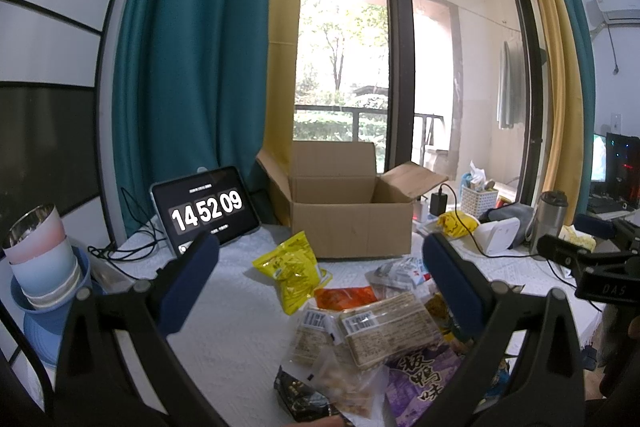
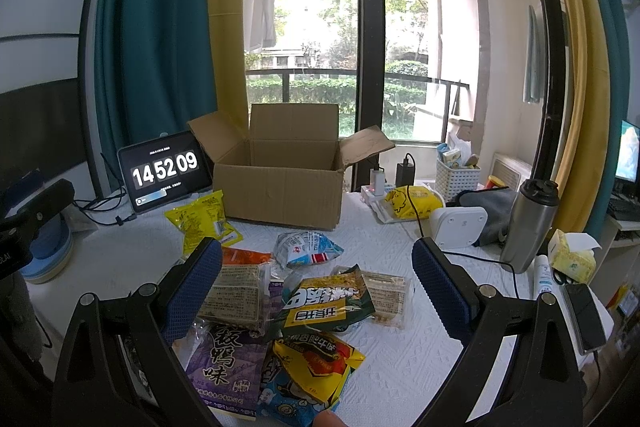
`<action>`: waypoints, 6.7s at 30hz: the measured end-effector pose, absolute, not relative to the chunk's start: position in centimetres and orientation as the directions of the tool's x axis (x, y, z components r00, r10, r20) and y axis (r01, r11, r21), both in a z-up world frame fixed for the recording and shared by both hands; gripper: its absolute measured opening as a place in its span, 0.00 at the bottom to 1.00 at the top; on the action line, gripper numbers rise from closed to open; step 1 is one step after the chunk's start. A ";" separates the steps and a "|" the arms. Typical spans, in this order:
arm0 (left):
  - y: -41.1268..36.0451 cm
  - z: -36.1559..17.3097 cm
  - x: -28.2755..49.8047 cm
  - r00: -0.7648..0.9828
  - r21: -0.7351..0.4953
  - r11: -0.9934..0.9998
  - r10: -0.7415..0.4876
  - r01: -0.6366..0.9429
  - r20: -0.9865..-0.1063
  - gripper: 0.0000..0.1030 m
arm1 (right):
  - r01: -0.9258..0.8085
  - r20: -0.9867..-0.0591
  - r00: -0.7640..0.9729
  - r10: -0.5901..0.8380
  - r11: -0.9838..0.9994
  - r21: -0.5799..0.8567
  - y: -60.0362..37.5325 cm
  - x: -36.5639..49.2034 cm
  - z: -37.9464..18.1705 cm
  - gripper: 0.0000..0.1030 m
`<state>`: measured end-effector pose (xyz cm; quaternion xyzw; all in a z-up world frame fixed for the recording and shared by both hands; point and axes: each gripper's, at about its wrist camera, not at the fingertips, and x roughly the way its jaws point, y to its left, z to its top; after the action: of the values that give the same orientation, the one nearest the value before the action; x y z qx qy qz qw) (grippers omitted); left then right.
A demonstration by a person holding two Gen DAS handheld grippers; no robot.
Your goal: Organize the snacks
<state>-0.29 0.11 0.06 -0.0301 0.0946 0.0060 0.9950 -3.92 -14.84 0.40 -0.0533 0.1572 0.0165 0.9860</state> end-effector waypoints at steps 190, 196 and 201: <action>3.2 2.1 31.0 0.891 -0.121 0.980 -0.195 0.159 -0.410 0.68 | -0.292 -0.332 0.911 0.244 0.951 -0.102 -17.5 23.7 4.8 0.01; 4.0 1.2 37.2 0.893 -0.110 0.989 -0.134 0.096 -0.429 0.70 | -0.280 -0.354 0.907 0.229 0.955 -0.099 -16.9 29.8 4.4 0.01; 4.5 0.0 42.3 0.864 -0.116 0.990 -0.129 0.082 -0.487 0.85 | -0.256 -0.406 0.893 0.194 0.961 -0.105 -15.9 35.0 3.6 0.03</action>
<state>42.31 4.47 0.02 -0.0456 0.2552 -0.0547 0.9643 34.96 -15.94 3.60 -0.0780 0.2001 0.1161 0.9697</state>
